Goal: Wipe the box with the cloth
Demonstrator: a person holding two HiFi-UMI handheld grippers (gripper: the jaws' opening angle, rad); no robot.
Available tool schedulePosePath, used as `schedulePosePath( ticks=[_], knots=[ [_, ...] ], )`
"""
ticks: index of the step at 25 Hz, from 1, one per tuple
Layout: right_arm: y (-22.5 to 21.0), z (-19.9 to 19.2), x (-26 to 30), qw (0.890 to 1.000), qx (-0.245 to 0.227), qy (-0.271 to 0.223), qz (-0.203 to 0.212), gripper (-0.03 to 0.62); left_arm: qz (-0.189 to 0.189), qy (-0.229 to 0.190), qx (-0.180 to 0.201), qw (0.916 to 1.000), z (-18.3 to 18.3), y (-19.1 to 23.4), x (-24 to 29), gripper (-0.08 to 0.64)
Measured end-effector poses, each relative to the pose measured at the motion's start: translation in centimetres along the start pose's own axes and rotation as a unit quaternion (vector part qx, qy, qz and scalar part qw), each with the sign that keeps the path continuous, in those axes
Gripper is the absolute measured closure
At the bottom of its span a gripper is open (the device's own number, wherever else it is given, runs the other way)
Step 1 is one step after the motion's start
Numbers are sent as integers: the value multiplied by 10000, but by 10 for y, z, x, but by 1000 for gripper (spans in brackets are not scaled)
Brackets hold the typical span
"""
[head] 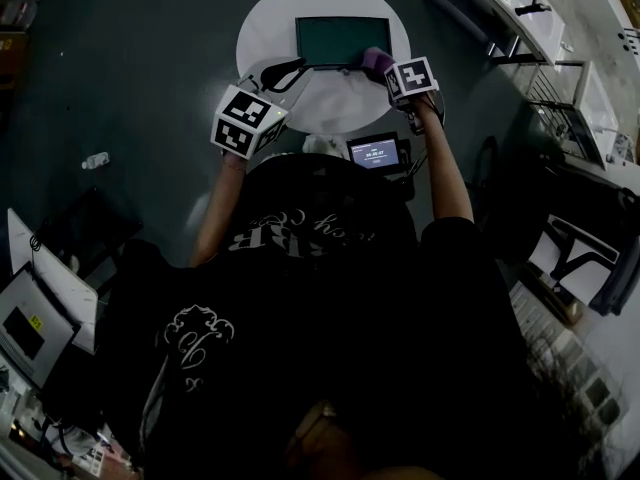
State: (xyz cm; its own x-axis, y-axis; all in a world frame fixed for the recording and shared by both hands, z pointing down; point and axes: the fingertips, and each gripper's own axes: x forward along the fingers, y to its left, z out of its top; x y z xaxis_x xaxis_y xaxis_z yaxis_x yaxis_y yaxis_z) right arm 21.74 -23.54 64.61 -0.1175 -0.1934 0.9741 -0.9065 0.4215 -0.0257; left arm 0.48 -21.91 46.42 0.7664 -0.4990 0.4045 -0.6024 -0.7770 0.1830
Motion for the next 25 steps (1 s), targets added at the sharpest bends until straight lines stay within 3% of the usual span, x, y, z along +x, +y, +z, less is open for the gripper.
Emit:
schedulePosePath(
  ticks=[5, 10, 16, 25],
  knots=[
    [-16, -13, -4, 9995, 305, -46, -42, 491, -65, 15, 21, 10000, -2, -3, 3, 494],
    [-7, -13, -14, 9998, 167, -94, 98, 491, -64, 24, 15, 10000, -2, -9, 5, 494],
    [37, 1, -23, 9958, -680, -111, 606, 491, 29, 34, -49, 10000, -4, -7, 1, 494],
    [116, 11, 2, 9745, -1837, 367, 1239, 491, 248, 39, -181, 9995, -13, -2, -13, 494]
  ],
)
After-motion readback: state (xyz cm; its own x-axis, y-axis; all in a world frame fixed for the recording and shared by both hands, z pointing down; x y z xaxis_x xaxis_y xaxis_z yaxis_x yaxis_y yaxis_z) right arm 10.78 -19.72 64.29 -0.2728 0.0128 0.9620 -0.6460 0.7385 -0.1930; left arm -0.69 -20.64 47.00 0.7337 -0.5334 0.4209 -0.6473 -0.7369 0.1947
